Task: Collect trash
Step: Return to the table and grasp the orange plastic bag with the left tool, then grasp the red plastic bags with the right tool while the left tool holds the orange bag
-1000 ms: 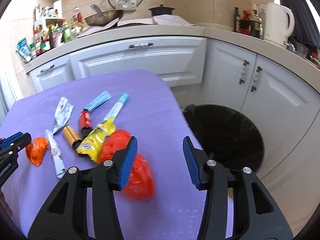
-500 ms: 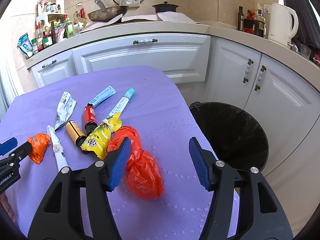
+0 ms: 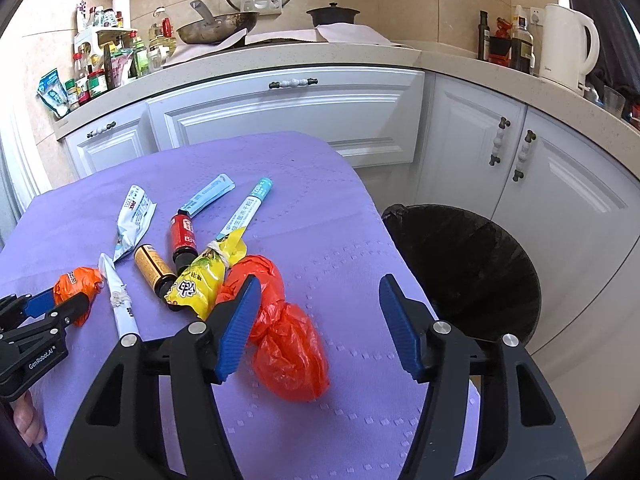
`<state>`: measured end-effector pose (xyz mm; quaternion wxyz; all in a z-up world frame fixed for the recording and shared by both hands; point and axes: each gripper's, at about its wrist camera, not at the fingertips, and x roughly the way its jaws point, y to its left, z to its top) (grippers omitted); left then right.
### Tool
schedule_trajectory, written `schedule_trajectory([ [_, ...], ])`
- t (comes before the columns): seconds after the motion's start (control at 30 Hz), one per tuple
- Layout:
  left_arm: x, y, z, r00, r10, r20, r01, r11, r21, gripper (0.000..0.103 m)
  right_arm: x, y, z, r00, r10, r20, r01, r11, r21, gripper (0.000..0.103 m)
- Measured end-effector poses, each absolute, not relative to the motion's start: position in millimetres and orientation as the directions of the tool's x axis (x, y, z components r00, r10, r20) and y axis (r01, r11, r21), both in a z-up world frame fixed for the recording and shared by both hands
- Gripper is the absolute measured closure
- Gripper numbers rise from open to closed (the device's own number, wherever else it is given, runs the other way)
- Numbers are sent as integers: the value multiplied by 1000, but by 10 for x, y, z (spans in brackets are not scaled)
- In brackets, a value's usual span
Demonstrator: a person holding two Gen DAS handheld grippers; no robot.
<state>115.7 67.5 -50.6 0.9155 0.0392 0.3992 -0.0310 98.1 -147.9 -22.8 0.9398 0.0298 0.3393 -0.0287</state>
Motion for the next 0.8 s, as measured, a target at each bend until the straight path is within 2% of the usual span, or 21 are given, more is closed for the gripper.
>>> schedule_trajectory([
  [0.13, 1131, 756, -466, 691, 2, -723, 49, 998, 50, 59, 966, -1459, -205, 773, -25, -634, 64, 997, 39, 43],
  [0.23, 1109, 845, -421, 697, 24, -717, 23, 998, 56, 59, 954, -1421, -187, 777, -12, -629, 45, 998, 37, 35],
  [0.57, 1094, 1118, -362, 696, 112, -709, -71, 994, 87, 59, 1056, -1325, -277, 742, 7, -670, 12, 1000, 23, 35],
  [0.8, 1103, 1194, -358, 693, 121, -710, -89, 993, 82, 59, 1126, -1268, -391, 695, 67, -716, -32, 998, 62, 37],
])
